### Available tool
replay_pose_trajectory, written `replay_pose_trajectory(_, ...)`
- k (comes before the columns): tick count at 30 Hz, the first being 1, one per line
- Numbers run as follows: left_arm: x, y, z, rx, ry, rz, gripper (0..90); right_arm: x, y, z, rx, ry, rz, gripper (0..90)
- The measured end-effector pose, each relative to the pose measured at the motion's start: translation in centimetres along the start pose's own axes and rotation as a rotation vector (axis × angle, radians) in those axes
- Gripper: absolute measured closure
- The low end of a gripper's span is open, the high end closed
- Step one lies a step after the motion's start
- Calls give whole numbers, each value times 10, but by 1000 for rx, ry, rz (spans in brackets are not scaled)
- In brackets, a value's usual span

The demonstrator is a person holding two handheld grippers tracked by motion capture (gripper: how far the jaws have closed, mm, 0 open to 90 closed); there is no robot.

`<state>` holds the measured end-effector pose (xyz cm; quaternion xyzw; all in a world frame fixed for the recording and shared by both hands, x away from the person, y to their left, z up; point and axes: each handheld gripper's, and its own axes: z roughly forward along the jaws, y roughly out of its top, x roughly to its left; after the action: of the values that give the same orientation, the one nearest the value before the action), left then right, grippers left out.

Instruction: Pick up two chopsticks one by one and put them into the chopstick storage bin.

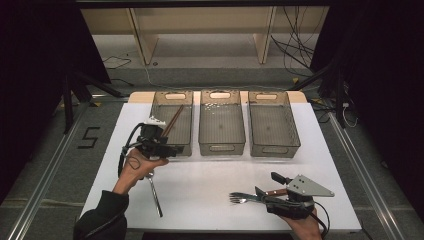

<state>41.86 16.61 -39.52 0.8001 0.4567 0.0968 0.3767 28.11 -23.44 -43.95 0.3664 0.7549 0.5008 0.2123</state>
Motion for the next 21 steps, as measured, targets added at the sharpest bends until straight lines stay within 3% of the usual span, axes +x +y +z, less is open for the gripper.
replay_pose_trajectory(7,-7,-21,4,21,-22,14,229,1,0,1,0,2,-3,287)
replay_pose_trajectory(21,-22,-37,-5,12,-47,70,237,1,0,0,-1,0,-2,287)
